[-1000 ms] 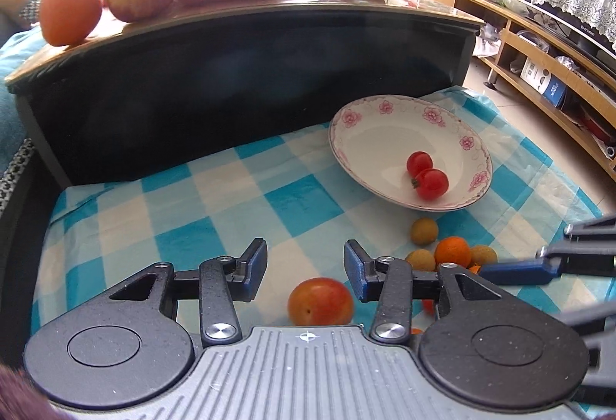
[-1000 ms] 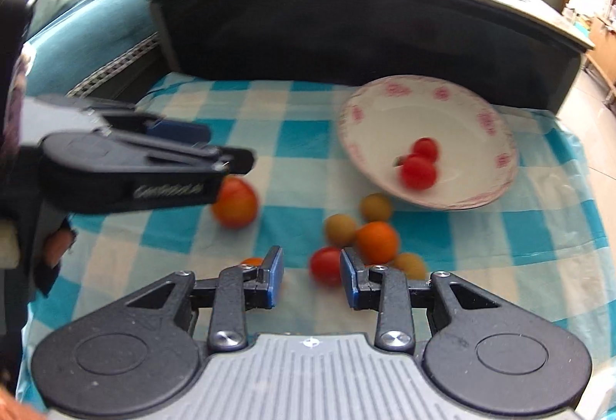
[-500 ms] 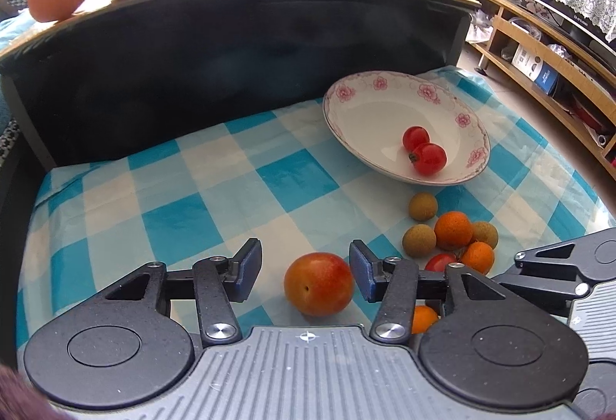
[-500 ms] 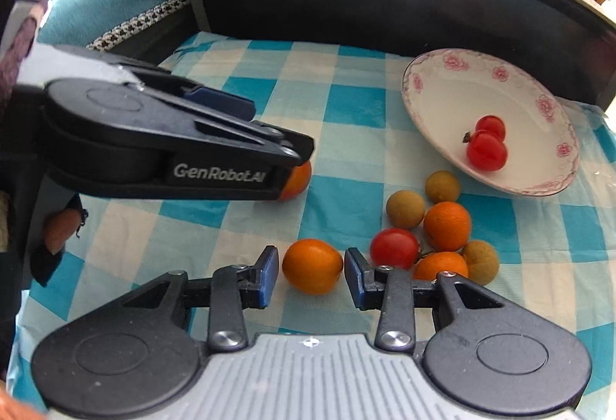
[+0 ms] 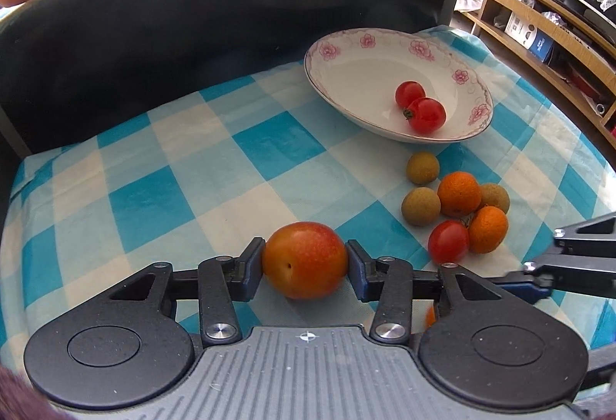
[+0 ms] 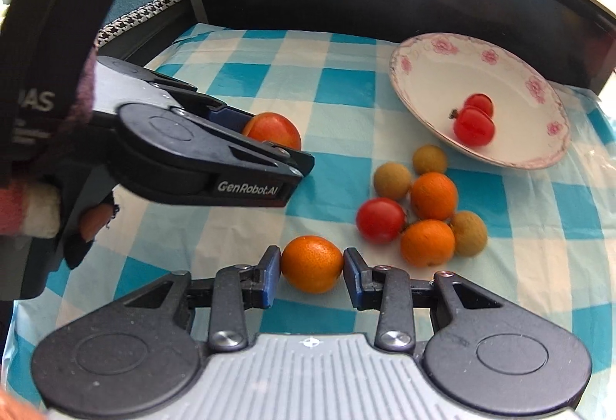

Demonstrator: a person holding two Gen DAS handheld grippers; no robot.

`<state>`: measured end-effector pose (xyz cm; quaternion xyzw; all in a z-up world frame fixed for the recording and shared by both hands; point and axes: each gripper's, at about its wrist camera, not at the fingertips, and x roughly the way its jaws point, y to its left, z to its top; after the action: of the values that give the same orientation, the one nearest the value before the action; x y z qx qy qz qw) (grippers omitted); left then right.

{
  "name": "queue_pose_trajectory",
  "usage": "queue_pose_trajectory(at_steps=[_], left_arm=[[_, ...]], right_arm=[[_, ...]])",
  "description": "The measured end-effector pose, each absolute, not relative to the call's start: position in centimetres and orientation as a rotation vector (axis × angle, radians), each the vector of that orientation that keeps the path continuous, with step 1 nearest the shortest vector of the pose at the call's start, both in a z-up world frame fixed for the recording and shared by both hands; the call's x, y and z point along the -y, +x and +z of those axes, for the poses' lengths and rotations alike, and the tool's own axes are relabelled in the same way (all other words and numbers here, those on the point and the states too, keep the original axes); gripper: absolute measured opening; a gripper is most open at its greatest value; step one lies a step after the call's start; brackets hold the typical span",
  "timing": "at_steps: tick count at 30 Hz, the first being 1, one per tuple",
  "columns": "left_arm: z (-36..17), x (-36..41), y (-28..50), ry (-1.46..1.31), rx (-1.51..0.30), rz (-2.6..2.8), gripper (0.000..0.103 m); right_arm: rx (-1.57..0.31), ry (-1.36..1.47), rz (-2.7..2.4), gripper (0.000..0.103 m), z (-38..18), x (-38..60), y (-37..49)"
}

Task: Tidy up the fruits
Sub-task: 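Grasp the large red-orange tomato with the left gripper while the right grasps an orange, then carry the large tomato and the orange over the white bowl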

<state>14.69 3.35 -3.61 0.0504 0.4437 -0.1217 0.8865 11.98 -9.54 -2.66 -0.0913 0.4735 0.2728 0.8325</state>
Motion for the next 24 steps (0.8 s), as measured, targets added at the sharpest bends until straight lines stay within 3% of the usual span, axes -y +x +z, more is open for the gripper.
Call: queue_pose_trajectory(at_steps=[24], left_arm=[[-3.7, -0.7, 7.2, 0.197, -0.947, -0.325, 0.053]], right_arm=[[-1.015, -0.217, 0.478, 0.039, -2.7, 15.0, 7.0]])
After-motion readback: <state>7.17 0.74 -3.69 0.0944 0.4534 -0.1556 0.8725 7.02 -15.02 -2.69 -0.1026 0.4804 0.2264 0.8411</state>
